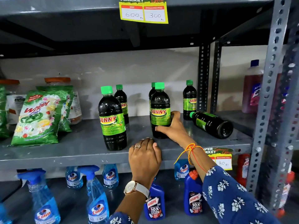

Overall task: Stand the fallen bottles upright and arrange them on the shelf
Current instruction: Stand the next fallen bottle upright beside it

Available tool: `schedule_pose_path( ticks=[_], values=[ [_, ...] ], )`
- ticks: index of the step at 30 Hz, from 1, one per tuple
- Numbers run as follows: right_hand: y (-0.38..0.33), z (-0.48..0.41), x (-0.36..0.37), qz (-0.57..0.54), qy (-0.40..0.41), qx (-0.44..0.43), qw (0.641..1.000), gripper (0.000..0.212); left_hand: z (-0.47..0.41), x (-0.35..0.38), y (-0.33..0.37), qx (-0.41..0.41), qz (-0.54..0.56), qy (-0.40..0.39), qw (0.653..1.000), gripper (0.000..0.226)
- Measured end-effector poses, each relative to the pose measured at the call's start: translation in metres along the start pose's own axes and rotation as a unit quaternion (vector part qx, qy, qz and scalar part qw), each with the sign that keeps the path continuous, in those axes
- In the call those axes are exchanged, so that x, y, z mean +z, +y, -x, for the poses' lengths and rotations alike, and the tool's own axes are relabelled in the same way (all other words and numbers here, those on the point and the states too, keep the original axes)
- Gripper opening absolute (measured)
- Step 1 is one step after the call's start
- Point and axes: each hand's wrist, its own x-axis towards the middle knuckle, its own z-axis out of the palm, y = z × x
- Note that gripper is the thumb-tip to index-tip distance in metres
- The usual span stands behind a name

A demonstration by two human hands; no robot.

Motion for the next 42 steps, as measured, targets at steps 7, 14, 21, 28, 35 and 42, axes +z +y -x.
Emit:
schedule_pose_path(
  ticks=[7, 14, 21, 28, 35, 42],
  values=[
    [0.001, 0.0, 0.0, -0.025, 0.002, 0.015, 1.0, 0.066, 0.001, 0.001, -0.001, 0.004, 0.005, 0.011, 1.0, 0.038],
    [0.003, -0.001, -0.001, -0.05, -0.016, 0.013, 0.999, 0.059, 0.0, 0.003, -0.002, -0.003, 0.022, 0.014, 1.0, 0.037],
    [0.003, 0.001, -0.004, -0.095, 0.019, 0.021, 0.995, 0.075, 0.0, 0.003, -0.002, -0.003, 0.031, 0.005, 1.0, 0.036],
    [-0.004, 0.009, -0.007, -0.061, 0.001, 0.023, 0.998, 0.058, 0.005, -0.013, 0.007, -0.034, -0.013, -0.026, 0.999, 0.041],
    [-0.023, 0.028, -0.018, -0.009, -0.028, 0.022, 0.999, 0.036, 0.007, -0.032, 0.008, -0.033, -0.03, -0.051, 0.998, 0.044],
    [-0.026, 0.047, -0.027, 0.005, -0.027, 0.026, 0.999, 0.034, 0.01, -0.033, 0.005, -0.022, -0.03, -0.079, 0.996, 0.035]
  ],
)
